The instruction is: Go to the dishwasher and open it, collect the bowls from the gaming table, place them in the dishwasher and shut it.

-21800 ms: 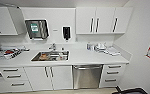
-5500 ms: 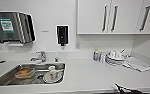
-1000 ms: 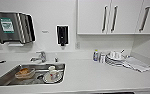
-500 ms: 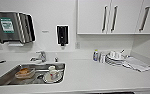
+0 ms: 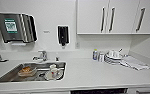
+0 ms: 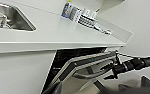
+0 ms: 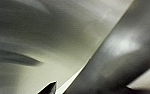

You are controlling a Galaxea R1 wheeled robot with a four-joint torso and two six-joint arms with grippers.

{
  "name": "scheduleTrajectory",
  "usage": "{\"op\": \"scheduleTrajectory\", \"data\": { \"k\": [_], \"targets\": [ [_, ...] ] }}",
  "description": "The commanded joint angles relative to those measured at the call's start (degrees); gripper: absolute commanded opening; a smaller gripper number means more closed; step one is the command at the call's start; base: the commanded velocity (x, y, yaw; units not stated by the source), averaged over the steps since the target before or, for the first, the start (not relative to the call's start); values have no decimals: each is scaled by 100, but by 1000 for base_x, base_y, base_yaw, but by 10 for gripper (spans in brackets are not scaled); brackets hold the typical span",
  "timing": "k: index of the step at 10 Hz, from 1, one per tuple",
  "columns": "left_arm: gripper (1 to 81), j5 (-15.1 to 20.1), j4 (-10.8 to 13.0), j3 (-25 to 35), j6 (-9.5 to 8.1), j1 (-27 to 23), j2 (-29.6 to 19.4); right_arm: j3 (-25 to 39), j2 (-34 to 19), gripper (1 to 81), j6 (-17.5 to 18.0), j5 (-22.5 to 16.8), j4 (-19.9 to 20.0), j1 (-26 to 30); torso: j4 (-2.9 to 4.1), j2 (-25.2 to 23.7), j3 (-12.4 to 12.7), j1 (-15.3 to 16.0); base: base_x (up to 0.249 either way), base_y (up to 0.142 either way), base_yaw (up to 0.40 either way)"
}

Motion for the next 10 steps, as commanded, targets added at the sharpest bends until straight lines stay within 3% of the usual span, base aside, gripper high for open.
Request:
{"op": "scheduleTrajectory", "data": {
  "k": [1, 10],
  "targets": [
    [811, 53, 42, 152, 6, -401, -241, -86, -6, 811, -211, -1306, -27, 178, 0, 0, 0, 0, -69, 0, 0],
    [811, 114, 59, 152, 6, -401, -161, -464, 504, 811, -211, -1297, -141, -50, 0, 0, 0, -5, -66, 0, 0]
  ]
}}
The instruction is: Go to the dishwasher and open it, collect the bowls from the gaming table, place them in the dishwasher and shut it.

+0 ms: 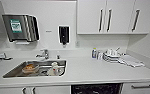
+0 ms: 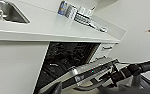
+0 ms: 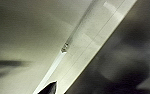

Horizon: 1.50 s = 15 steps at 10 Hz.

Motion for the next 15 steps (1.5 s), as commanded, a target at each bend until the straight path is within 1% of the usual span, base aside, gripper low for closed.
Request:
{"op": "scheduleTrajectory", "data": {
  "k": [1, 4, 9, 11, 13, 15],
  "targets": [
    [811, 100, 51, 152, 17, -404, -250, -74, 142, 811, -255, -718, -197, 371, 0, 0, 0, 0, -66, 0, 0],
    [811, 109, 59, 152, 17, -395, -250, -179, 229, 811, -246, -718, -197, 274, 0, 0, -2, 2, -66, 0, 0],
    [811, 109, 59, 143, 17, -377, -224, -144, 326, 811, -229, -701, -259, 169, 0, 0, -5, 7, -73, 0, 0],
    [811, 135, 59, 152, 17, -377, -224, -206, 484, 811, -220, -701, -311, 116, 0, 0, -7, 11, -78, 0, 0],
    [811, 179, 68, 143, 17, -377, -224, -451, 677, 811, -220, -692, -311, 37, 0, 0, -7, 11, -79, 0, 0],
    [811, 258, 59, 108, 26, -351, -181, -811, 853, 811, -237, -437, -320, -95, 0, 2, -9, 15, -83, 0, 0]
  ]
}}
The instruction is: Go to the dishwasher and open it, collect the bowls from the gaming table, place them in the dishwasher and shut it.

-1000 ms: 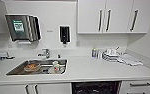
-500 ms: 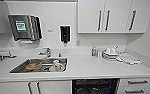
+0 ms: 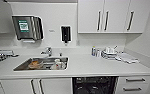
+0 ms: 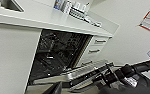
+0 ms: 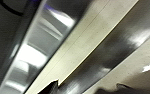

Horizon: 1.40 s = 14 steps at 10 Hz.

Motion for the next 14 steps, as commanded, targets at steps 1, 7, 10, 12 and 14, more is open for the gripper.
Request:
{"op": "scheduleTrajectory", "data": {
  "k": [1, 7, 10, 12, 14],
  "targets": [
    [811, 162, 59, 97, 21, -375, -164, -198, 229, 811, -154, -144, 110, 43, 0, 0, 0, 0, -83, 0, 0],
    [811, 162, 51, -649, 12, 90, 486, -638, 283, 811, -154, 207, -110, -195, 0, -2, 0, -5, -55, 0, 0],
    [811, 136, 25, -1930, -50, 819, 1435, -980, 318, 811, -259, 234, -601, -379, 0, -2, -2, -2, 0, 0, 0],
    [811, 101, 33, -2924, -102, 1364, 2190, -1366, 405, 811, -680, 470, -830, -607, 0, -2, -2, -2, 0, 0, 0],
    [811, 101, -2, -3829, -243, 1742, 2911, -1884, 476, 811, -1285, 1111, -857, -897, 0, -2, -2, -2, 0, 0, 0]
  ]
}}
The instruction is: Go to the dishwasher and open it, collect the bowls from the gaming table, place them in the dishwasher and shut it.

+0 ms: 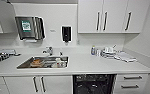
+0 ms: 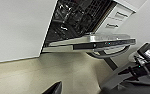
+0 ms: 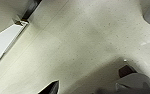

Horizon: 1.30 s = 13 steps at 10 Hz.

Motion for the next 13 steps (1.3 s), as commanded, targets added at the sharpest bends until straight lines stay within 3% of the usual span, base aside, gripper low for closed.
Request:
{"op": "scheduleTrajectory", "data": {
  "k": [1, 4, 8, 10, 12, 13],
  "targets": [
    [811, 46, -2, -1602, -241, 619, 1320, -672, 94, 811, -994, 809, -250, 89, 0, 0, 0, 0, 0, 0, 0],
    [811, 81, 15, -2325, -285, 1050, 2016, -1640, 499, 811, -1849, 1277, -250, -315, 0, 0, 0, 0, 0, 0, 0],
    [811, 72, -20, -3509, -294, 1490, 2919, -2931, 1026, 811, -2903, 2504, -250, -879, 0, 0, 0, 0, 0, 0, 0],
    [811, 90, -46, -4117, -461, 1621, 3334, -3318, 1298, 811, -3124, 2885, -267, -1159, 0, 0, 0, 0, 0, 0, 0],
    [811, 99, -38, -4416, -461, 1666, 3633, -3556, 1545, 811, -3132, 2920, -443, -1345, 0, 0, 0, 0, 0, 0, 0],
    [811, 107, -29, -4574, -461, 1666, 3756, -3627, 1624, 811, -3124, 2920, -478, -1406, 0, 573, 0, -369, 0, 0, 0]
  ]
}}
